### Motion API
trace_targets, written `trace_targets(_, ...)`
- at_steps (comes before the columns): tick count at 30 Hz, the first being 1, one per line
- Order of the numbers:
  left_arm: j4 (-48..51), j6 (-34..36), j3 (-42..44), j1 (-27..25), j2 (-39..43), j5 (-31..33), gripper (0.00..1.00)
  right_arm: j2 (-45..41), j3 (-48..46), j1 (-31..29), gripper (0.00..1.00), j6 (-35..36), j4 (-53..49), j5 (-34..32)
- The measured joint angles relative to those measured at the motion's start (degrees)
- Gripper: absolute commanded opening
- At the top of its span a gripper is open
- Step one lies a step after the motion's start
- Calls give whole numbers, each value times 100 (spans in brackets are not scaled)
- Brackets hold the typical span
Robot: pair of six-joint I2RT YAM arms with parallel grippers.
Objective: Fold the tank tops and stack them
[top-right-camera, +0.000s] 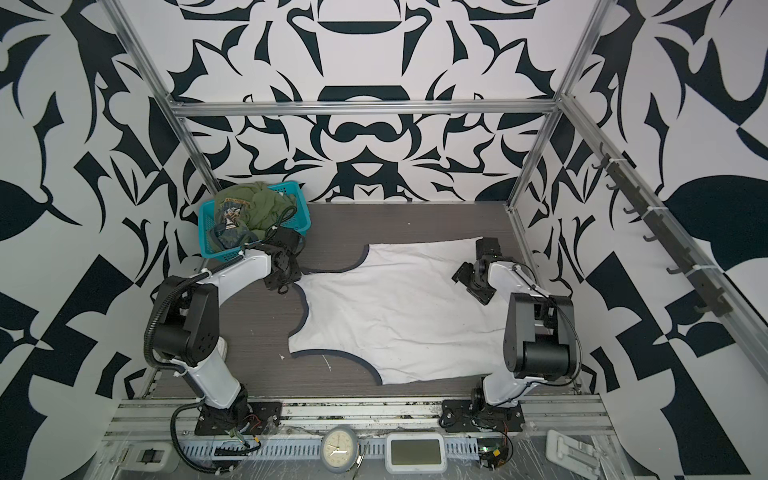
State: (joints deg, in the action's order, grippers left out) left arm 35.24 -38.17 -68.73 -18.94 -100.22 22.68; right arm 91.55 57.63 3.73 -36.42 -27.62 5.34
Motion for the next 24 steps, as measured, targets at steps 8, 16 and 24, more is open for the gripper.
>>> trace_targets(8,-33,-236,-844,-1432,13,-448,63,651,1316,-184,79,208,48,162)
trace_targets(16,-238,-673,-621,-2205,-334,-1263,64,1871,1836,-186,79,236,-79,317)
trace_targets(24,-350,-1060,728,-2103,-118,-1377,65,2188,2002,-234,79,234,-131,363)
